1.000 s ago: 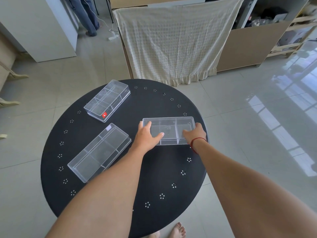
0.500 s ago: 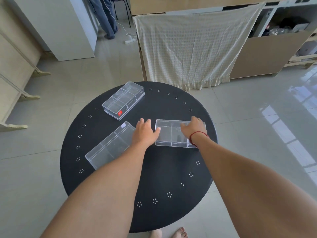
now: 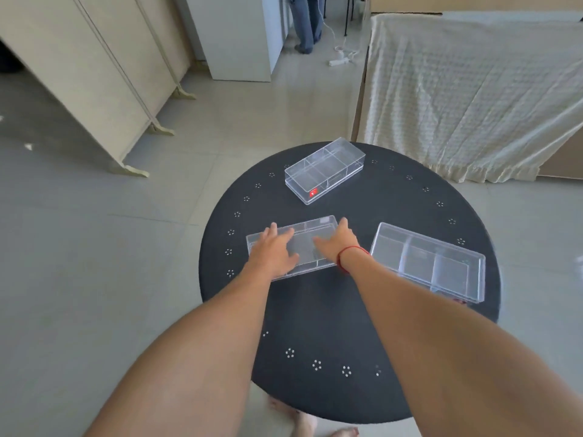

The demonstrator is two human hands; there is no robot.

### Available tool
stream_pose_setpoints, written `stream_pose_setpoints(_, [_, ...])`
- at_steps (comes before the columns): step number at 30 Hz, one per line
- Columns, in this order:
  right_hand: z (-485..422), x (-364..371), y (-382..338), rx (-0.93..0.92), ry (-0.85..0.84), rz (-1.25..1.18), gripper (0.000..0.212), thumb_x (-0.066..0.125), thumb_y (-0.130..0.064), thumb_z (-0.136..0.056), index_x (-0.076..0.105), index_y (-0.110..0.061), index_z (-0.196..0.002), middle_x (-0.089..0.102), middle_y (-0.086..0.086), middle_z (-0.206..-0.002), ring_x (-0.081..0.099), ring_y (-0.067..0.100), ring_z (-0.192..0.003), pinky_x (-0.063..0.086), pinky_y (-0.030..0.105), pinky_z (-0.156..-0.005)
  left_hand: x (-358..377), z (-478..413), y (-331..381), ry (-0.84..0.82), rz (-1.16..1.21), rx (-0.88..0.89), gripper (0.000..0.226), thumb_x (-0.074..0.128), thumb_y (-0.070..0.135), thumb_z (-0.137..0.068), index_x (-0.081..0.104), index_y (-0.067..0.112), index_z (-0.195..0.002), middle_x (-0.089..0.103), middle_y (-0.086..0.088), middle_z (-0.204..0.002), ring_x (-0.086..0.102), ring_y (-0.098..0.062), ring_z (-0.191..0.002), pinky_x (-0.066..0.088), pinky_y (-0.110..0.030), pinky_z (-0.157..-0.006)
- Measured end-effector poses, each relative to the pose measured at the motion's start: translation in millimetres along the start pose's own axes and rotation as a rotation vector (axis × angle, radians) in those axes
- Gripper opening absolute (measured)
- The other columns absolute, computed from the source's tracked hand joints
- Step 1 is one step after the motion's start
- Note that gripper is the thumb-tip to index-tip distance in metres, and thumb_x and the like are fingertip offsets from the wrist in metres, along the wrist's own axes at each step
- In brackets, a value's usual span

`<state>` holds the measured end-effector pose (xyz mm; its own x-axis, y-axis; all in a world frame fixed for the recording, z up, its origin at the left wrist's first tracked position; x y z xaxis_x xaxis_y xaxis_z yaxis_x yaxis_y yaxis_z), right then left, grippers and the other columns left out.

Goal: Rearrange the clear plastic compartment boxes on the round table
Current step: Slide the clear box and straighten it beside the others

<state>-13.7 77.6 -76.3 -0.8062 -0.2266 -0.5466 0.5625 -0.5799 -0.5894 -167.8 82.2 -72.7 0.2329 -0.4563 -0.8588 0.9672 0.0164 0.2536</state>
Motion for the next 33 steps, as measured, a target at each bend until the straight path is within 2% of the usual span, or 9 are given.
stream_pose_setpoints(4, [-6, 9, 12, 0.087, 0.042, 0.033, 0.087, 0.057, -0.046, -0.084, 0.015, -0.014, -0.153, 0.044, 0.014, -0.148, 0.047, 0.037, -0.133, 0.038, 0.051, -0.110, -11, -2, -5, 0.153, 0.096, 0.065, 0.065, 0.054, 0.037, -0.094, 0.028, 0.025, -0.152, 0.011, -0.011, -0.163, 0.018, -0.029, -0.149, 0.032, -0.045, -0.111])
stream_pose_setpoints(7, [-11, 7, 13, 0.119, 0.032, 0.045, 0.084, 0.061, -0.037, -0.083, 0.019, -0.011, -0.150, 0.049, 0.015, -0.142, 0.050, 0.037, -0.128, 0.041, 0.050, -0.108, -23, -1, -35, 0.315, 0.166, -0.145, 0.071, 0.054, 0.044, -0.092, 0.022, 0.022, -0.152, 0.015, -0.013, -0.161, 0.028, -0.034, -0.143, 0.037, -0.046, -0.107])
stream_pose_setpoints(10, [-14, 8, 15, 0.177, 0.000, 0.025, 0.082, 0.062, -0.032, -0.084, 0.019, -0.010, -0.150, 0.047, 0.013, -0.142, 0.050, 0.035, -0.127, 0.044, 0.046, -0.107, 2, -2, -68, 0.091, 0.476, -0.422, 0.089, 0.056, 0.052, -0.087, 0.008, 0.020, -0.155, 0.029, -0.009, -0.157, 0.033, -0.032, -0.141, 0.035, -0.044, -0.109])
stream_pose_setpoints(12, [-12, 10, 18, 0.223, -0.023, 0.008, 0.085, 0.062, -0.034, -0.084, 0.016, -0.010, -0.151, 0.046, 0.010, -0.143, 0.049, 0.033, -0.128, 0.046, 0.040, -0.101, 12, -3, -70, 0.003, 0.642, -0.468, 0.089, 0.057, 0.048, -0.087, 0.006, 0.020, -0.155, 0.036, -0.007, -0.153, 0.039, -0.031, -0.138, 0.036, -0.041, -0.107])
stream_pose_setpoints(14, [-9, 12, 22, 0.265, -0.049, -0.006, 0.088, 0.063, -0.037, -0.084, 0.014, -0.010, -0.152, 0.045, 0.009, -0.144, 0.049, 0.032, -0.127, 0.044, 0.038, -0.093, 10, -3, -70, 0.003, 0.648, -0.467, 0.086, 0.058, 0.044, -0.085, 0.012, 0.019, -0.153, 0.040, -0.006, -0.149, 0.044, -0.030, -0.133, 0.039, -0.040, -0.104])
stream_pose_setpoints(17, [-9, 11, 24, 0.271, -0.064, -0.032, 0.086, 0.061, -0.033, -0.086, 0.013, -0.007, -0.151, 0.041, 0.011, -0.145, 0.047, 0.032, -0.128, 0.044, 0.039, -0.097, 3, -4, -68, 0.020, 0.655, -0.438, 0.086, 0.061, 0.043, -0.083, 0.015, 0.020, -0.151, 0.041, -0.005, -0.147, 0.046, -0.029, -0.130, 0.040, -0.040, -0.102])
stream_pose_setpoints(23, [-8, -18, 12, 0.216, 0.169, -0.269, 0.090, 0.054, -0.063, -0.081, 0.026, -0.012, -0.149, 0.046, 0.011, -0.145, 0.049, 0.034, -0.130, 0.041, 0.044, -0.105, -29, -6, -58, 0.179, 0.672, -0.265, 0.091, 0.066, 0.040, -0.079, 0.012, 0.037, -0.152, 0.044, -0.002, -0.144, 0.039, -0.026, -0.135, 0.043, -0.039, -0.100])
stream_pose_setpoints(30, [2, -29, -5, 0.134, 0.246, -0.274, 0.086, 0.052, -0.066, -0.082, 0.029, -0.019, -0.150, 0.044, 0.011, -0.148, 0.049, 0.036, -0.131, 0.041, 0.047, -0.104, -38, 0, -48, 0.234, 0.643, -0.133, 0.091, 0.073, 0.025, -0.075, 0.023, 0.042, -0.149, 0.035, -0.007, -0.133, 0.041, -0.027, -0.126, 0.043, -0.036, -0.098])
stream_pose_setpoints(33, [2, -25, -4, 0.126, 0.234, -0.233, 0.069, 0.050, -0.068, -0.081, 0.052, -0.014, -0.125, 0.051, 0.015, -0.139, 0.056, 0.033, -0.111, 0.045, 0.041, -0.090, -33, 5, -43, 0.213, 0.640, -0.095, 0.076, 0.071, 0.029, -0.075, 0.036, 0.039, -0.142, 0.029, -0.003, -0.131, 0.042, -0.022, -0.124, 0.041, -0.033, -0.103])
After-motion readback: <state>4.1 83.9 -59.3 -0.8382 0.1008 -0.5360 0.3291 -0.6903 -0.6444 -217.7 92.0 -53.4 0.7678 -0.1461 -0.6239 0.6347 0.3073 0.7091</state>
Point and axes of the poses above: each hand's wrist, its own z-axis away from the middle knuckle, its own x-axis out of the palm, y = z × x, the point moved 9 cm from there along -z, towards the middle knuckle
